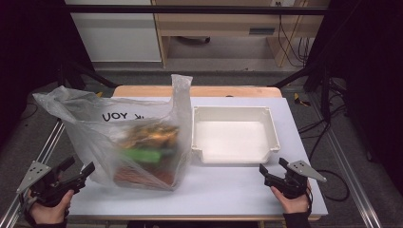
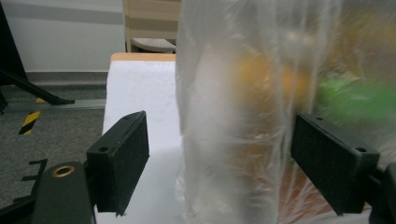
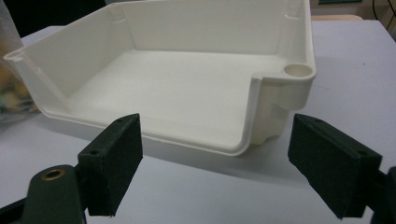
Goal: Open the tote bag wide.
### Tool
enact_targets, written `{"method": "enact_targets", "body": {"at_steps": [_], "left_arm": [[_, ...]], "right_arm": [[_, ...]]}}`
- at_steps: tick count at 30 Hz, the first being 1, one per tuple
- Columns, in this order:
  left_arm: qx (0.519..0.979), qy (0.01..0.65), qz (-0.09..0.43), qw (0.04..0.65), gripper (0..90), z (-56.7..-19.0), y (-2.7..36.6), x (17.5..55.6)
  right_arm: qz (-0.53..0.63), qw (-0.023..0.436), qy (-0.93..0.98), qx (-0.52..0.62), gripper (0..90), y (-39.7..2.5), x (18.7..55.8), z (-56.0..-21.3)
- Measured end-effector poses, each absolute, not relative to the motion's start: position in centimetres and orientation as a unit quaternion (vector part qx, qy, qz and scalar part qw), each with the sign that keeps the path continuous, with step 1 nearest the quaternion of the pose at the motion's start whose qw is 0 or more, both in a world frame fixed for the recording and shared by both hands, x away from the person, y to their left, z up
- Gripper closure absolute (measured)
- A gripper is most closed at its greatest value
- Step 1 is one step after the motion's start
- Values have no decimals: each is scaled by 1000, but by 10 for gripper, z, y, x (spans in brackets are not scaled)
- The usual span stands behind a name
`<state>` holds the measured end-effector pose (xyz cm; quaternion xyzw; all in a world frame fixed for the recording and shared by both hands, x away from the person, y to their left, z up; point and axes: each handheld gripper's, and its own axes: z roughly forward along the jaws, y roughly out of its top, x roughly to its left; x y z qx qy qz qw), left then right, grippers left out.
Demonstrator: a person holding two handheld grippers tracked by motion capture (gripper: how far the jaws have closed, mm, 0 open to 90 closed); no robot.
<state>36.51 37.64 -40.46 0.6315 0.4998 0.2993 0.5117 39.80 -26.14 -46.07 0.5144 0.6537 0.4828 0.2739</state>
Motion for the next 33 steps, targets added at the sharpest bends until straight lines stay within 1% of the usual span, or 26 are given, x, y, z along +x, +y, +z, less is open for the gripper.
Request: {"method": "enact_targets", "body": {"at_steps": [7, 15, 18, 20, 22, 29, 30, 33], "left_arm": [[632, 479, 314, 522, 194, -388, 363, 366], [636, 467, 321, 524, 196, -373, 355, 374], [633, 469, 316, 529, 201, -370, 351, 376], [634, 468, 317, 527, 207, -369, 350, 378], [637, 468, 320, 523, 208, -364, 346, 381], [633, 458, 321, 536, 223, -350, 334, 390], [634, 457, 319, 536, 239, -353, 331, 390], [642, 459, 318, 526, 266, -356, 329, 391]], "right_arm": [[496, 274, 657, 497, 192, -251, 399, -449], [524, 262, 665, 462, 206, -223, 402, -423], [534, 254, 680, 434, 218, -203, 402, -412], [534, 256, 685, 424, 224, -198, 404, -408], [543, 247, 691, 408, 239, -187, 407, -401], [563, 235, 705, 361, 246, -135, 418, -370], [574, 226, 704, 351, 253, -122, 418, -363], [582, 220, 705, 341, 262, -110, 419, -359]]}}
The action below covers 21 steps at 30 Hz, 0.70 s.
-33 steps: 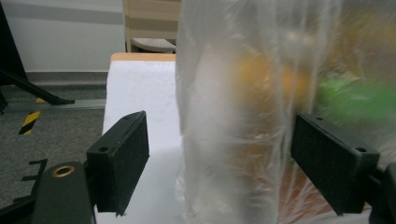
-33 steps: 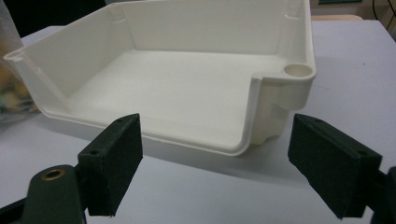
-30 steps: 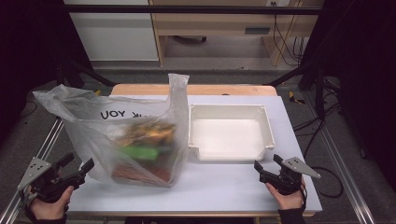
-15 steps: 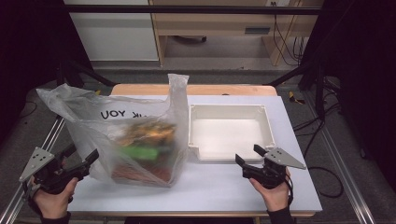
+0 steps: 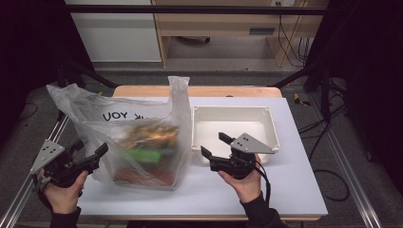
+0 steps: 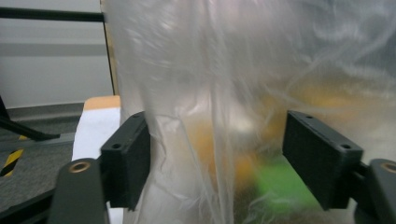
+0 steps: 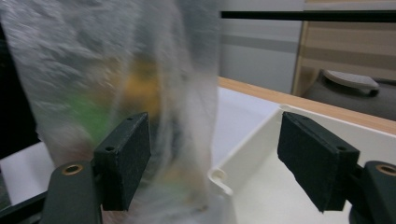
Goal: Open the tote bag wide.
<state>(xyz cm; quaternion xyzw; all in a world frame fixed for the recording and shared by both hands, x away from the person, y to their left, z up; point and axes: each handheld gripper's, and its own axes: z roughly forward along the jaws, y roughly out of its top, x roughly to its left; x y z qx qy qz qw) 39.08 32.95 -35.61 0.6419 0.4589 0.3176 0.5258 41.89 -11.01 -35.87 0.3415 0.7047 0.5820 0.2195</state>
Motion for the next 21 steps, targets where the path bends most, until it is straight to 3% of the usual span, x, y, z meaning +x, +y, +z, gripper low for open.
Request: {"method": "enact_targets", "body": {"at_steps": [2, 7, 14, 21], "left_arm": [[638, 463, 314, 528, 304, -359, 331, 390], [642, 464, 309, 527, 571, -365, 335, 388], [658, 462, 280, 525, 822, -372, 340, 384], [668, 458, 267, 522, 883, -375, 338, 380]], "right_arm": [[588, 212, 705, 335, 274, -99, 420, -355], [600, 191, 704, 329, 353, -81, 425, -351], [596, 162, 720, 316, 511, -61, 430, -356], [595, 142, 729, 307, 711, -52, 430, -357]]}}
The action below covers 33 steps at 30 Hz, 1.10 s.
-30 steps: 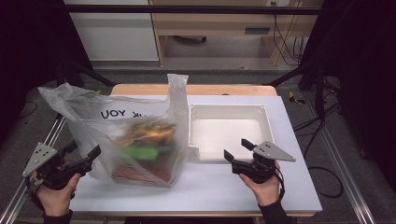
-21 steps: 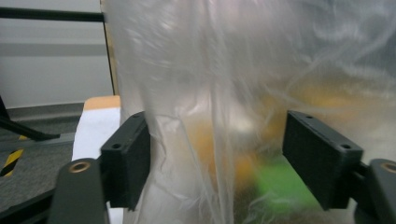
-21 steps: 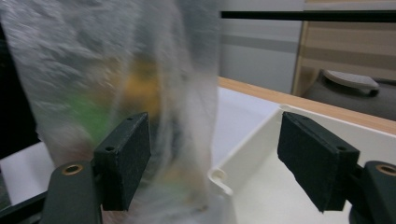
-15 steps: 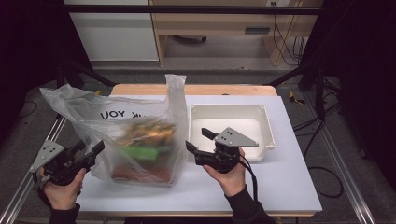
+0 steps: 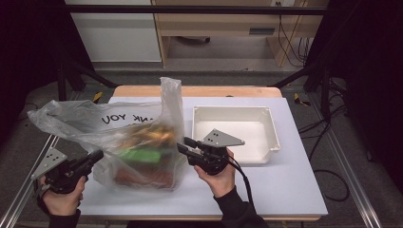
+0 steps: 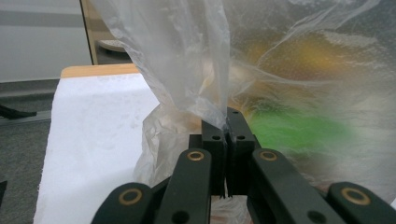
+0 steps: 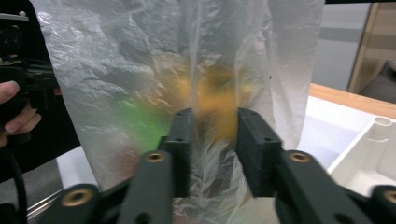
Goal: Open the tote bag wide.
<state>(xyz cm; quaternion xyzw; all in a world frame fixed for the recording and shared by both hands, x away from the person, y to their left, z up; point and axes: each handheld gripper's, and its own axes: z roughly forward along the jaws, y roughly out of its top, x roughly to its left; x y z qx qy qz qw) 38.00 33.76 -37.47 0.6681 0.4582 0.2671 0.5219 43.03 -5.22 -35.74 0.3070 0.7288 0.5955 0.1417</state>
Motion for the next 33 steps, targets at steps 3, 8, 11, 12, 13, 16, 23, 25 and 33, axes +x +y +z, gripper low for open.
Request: {"method": "enact_targets", "body": {"at_steps": [3, 8, 11, 12, 13, 16, 23, 25, 33], "left_arm": [[670, 454, 266, 524, 884, -374, 337, 375], [675, 446, 251, 532, 884, -378, 337, 365], [685, 441, 252, 522, 884, -386, 335, 356], [688, 440, 252, 519, 884, -389, 335, 354], [691, 439, 252, 515, 884, -392, 335, 351], [699, 438, 252, 505, 884, -401, 335, 345], [692, 463, 241, 499, 883, -425, 329, 341], [686, 470, 239, 502, 884, -429, 327, 341], [691, 486, 236, 480, 883, -449, 328, 342]], "right_arm": [[591, 135, 737, 301, 820, -53, 429, -358], [571, 129, 757, 291, 900, -60, 419, -360], [569, 118, 760, 290, 900, -65, 415, -364], [568, 114, 761, 292, 900, -67, 413, -367], [566, 109, 763, 293, 900, -68, 412, -370], [554, 103, 771, 298, 900, -71, 407, -382], [530, 84, 785, 309, 900, -70, 405, -412], [525, 81, 789, 309, 900, -68, 403, -418], [501, 71, 803, 315, 900, -59, 399, -442]]}}
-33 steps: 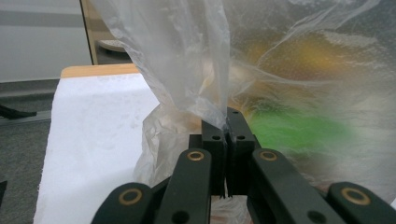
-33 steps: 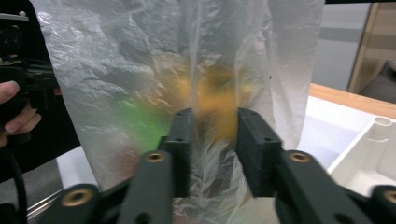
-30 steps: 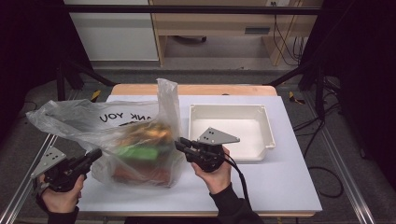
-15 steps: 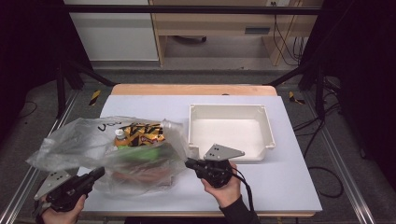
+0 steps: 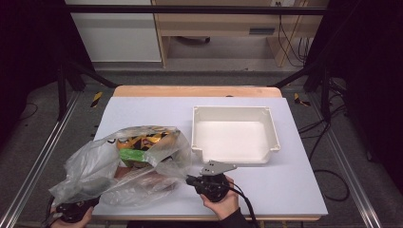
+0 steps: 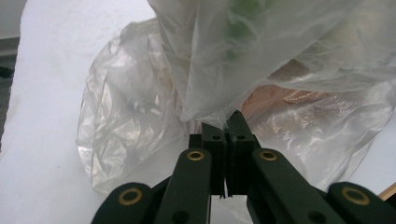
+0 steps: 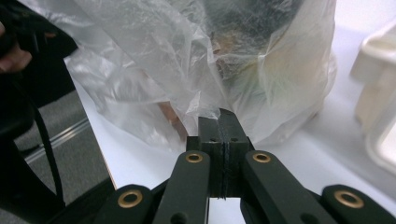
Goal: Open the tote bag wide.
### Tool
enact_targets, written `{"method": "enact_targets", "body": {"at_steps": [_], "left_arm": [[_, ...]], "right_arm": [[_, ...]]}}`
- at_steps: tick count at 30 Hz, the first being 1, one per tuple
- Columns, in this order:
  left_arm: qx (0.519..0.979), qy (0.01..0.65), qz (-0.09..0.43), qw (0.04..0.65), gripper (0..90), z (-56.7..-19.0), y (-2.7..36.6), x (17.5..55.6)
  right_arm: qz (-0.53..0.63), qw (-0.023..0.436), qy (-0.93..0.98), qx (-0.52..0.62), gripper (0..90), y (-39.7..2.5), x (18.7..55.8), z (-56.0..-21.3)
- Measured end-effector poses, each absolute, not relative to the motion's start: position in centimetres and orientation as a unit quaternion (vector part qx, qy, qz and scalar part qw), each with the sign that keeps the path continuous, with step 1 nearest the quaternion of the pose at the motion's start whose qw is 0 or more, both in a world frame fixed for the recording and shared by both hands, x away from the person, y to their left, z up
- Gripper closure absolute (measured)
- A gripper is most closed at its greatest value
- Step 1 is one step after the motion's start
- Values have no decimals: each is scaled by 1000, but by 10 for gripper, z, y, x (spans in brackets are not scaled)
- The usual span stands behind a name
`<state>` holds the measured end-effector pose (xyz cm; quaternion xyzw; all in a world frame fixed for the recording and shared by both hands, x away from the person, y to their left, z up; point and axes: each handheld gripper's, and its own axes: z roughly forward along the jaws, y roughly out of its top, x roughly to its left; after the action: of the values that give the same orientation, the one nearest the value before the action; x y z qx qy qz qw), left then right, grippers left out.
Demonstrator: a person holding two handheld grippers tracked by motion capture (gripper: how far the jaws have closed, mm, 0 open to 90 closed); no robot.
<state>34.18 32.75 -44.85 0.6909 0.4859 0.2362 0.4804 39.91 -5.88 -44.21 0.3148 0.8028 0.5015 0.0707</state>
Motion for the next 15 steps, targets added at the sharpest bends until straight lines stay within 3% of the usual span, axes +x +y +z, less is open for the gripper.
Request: {"method": "enact_targets", "body": {"at_steps": [4, 6, 7, 8, 10, 15], "left_arm": [[685, 497, 239, 477, 883, -456, 328, 343], [703, 491, 236, 457, 882, -460, 330, 345], [738, 471, 234, 424, 882, -461, 336, 345], [720, 484, 234, 438, 881, -464, 331, 346], [764, 455, 240, 389, 877, -464, 336, 346], [772, 453, 240, 375, 859, -472, 332, 349]], "right_arm": [[488, 66, 809, 322, 900, -56, 401, -455], [480, 64, 811, 330, 900, -55, 403, -463], [480, 64, 811, 330, 900, -55, 403, -463], [480, 63, 810, 331, 900, -56, 404, -466], [474, 65, 811, 337, 900, -55, 406, -470], [462, 74, 815, 343, 887, -52, 408, -477]]}}
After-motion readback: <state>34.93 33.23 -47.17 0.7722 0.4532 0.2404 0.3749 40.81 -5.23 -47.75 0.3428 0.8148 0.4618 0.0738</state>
